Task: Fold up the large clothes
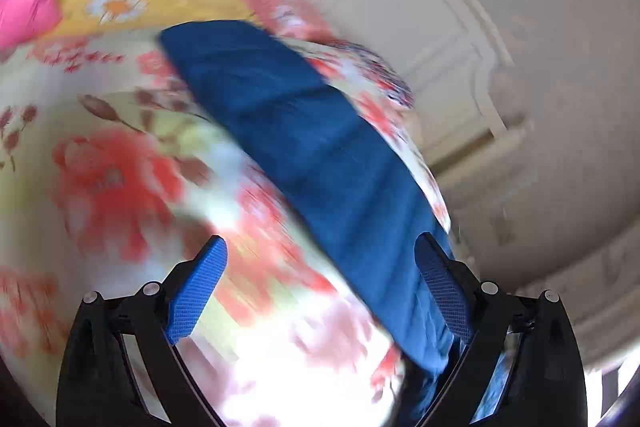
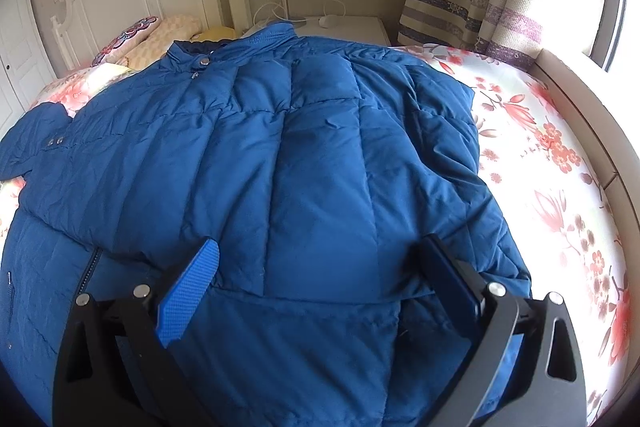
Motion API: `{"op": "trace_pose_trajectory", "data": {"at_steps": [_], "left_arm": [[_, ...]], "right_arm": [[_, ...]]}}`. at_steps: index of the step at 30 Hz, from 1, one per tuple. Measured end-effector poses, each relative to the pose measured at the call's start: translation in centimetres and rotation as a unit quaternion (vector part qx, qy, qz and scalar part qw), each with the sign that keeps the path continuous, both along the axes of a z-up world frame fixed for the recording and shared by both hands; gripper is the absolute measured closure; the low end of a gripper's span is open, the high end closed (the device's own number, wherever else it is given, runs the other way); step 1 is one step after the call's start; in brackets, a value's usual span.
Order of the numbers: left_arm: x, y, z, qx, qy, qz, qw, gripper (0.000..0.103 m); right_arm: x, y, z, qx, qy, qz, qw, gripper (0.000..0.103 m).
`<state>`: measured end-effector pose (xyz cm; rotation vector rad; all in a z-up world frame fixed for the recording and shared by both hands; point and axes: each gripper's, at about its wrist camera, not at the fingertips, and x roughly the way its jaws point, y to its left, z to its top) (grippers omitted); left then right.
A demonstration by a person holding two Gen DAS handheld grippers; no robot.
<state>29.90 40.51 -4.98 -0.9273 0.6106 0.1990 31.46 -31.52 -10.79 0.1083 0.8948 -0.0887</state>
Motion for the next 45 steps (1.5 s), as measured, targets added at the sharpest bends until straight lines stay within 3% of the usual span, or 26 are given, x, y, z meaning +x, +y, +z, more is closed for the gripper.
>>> {"op": "trace_pose_trajectory", "data": {"at_steps": [1, 3, 7, 8, 9, 11, 13, 15, 16, 18, 20, 24, 26, 27, 28, 30, 31, 32, 34, 36, 37, 39, 40, 41, 44, 45], "left_arm": [[0.6, 1.9, -0.6, -0.024, -0.01, 0.005, 0.9997, 0.017], [1.8, 4.0, -1.2, -0.035, -0.015, 0.011, 0.9992, 0.031], [4.1, 5.6, -2.4, -0.054, -0.01, 0.009, 0.9984, 0.089], [4.2, 5.6, -2.4, -0.062, -0.018, 0.019, 0.9977, 0.095], [3.7, 5.0, -1.6, -0.057, -0.036, 0.034, 0.9972, 0.096], [3.1, 2.6, 1.0, -0.005, -0.069, 0.034, 0.997, 0.099], [2.8, -2.4, 5.0, 0.06, -0.106, -0.003, 0.9925, 0.099], [2.7, -7.4, 7.9, 0.098, -0.145, -0.054, 0.9832, 0.099], [2.7, -10.5, 9.4, 0.119, -0.164, -0.09, 0.9753, 0.099], [3.0, -18.7, 11.9, 0.156, -0.195, -0.193, 0.9488, 0.099], [3.1, -26.0, 12.3, 0.182, -0.2, -0.27, 0.9241, 0.099], [3.7, -39.5, 8.8, 0.221, -0.166, -0.393, 0.8769, 0.098], [3.9, -45.1, 4.9, 0.228, -0.114, -0.449, 0.8561, 0.09], [4.1, -47.1, 3.2, 0.234, -0.089, -0.469, 0.8468, 0.087], [4.5, -49.2, 1.1, 0.248, -0.054, -0.493, 0.8319, 0.084], [4.6, -50.9, -1.7, 0.301, -0.023, -0.506, 0.8078, 0.074], [3.9, -51.6, -1.9, 0.331, -0.034, -0.511, 0.7928, 0.067], [3.1, -51.9, -1.6, 0.337, -0.038, -0.523, 0.782, 0.05], [2.2, -51.3, -0.5, 0.354, -0.05, -0.531, 0.7686, 0.034], [0.1, -50.6, 1.9, 0.396, -0.087, -0.509, 0.7594, 0.034], [-1.3, -50.2, 3.0, 0.404, -0.11, -0.499, 0.7585, 0.031], [-3.7, -47.4, 6.0, 0.405, -0.17, -0.449, 0.7777, 0.015], [-4.3, -45.7, 6.8, 0.398, -0.185, -0.422, 0.7937, 0.014], [-4.4, -43.3, 7.1, 0.387, -0.18, -0.386, 0.8179, 0.014], [-2.4, -36.2, 4.9, 0.354, -0.091, -0.283, 0.8869, 0.015], [-1.4, -34.7, 4.0, 0.336, -0.058, -0.271, 0.9, 0.016]], "right_arm": [[0.0, 0.0, 0.0, 0.0, 0.0, 0.0, 1.0, 0.004], [0.0, 0.0, 0.0, 0.001, 0.0, 0.0, 1.0, 0.004], [-0.1, 0.0, 0.1, 0.003, -0.003, 0.001, 1.0, 0.004], [-0.1, -0.1, 0.1, 0.005, -0.004, 0.001, 1.0, 0.004], [-0.2, -0.1, 0.1, 0.007, -0.006, 0.002, 1.0, 0.004], [-0.2, -0.2, 0.1, 0.011, -0.008, 0.002, 1.0, 0.004], [-0.3, -0.2, 0.2, 0.014, -0.01, 0.002, 1.0, 0.004], [-0.4, -0.3, 0.2, 0.016, -0.014, 0.002, 1.0, 0.004], [-0.4, -0.4, 0.3, 0.018, -0.016, 0.001, 1.0, 0.004], [-0.6, -0.5, 0.4, 0.023, -0.021, 0.001, 1.0, 0.004], [-0.7, -0.7, 0.4, 0.03, -0.025, -0.001, 0.999, 0.004], [-0.8, -1.0, 0.4, 0.04, -0.029, -0.003, 0.999, 0.004], [-0.9, -1.0, 0.5, 0.042, -0.03, -0.003, 0.999, 0.004], [-0.9, -1.1, 0.5, 0.043, -0.03, -0.004, 0.999, 0.004], [-0.9, -1.1, 0.5, 0.045, -0.03, -0.003, 0.999, 0.004], [-0.9, -1.2, 0.4, 0.048, -0.031, -0.002, 0.998, 0.004], [-0.9, -1.2, 0.4, 0.049, -0.032, -0.002, 0.998, 0.004], [-0.9, -1.2, 0.5, 0.051, -0.033, -0.003, 0.998, 0.004], [-1.0, -1.3, 0.4, 0.058, -0.035, -0.002, 0.998, 0.004], [-1.1, -1.5, 0.5, 0.065, -0.038, -0.002, 0.997, 0.004], [-1.2, -1.6, 0.5, 0.068, -0.041, -0.002, 0.997, 0.004], [-1.2, -1.7, 0.5, 0.073, -0.042, -0.002, 0.996, 0.004], [-1.2, -1.7, 0.5, 0.073, -0.042, -0.002, 0.996, 0.004], [-1.2, -1.7, 0.5, 0.072, -0.042, -0.002, 0.997, 0.004], [-1.2, -1.7, 0.5, 0.069, -0.04, -0.001, 0.997, 0.004], [-1.2, -1.7, 0.5, 0.067, -0.039, -0.001, 0.997, 0.004]]}}
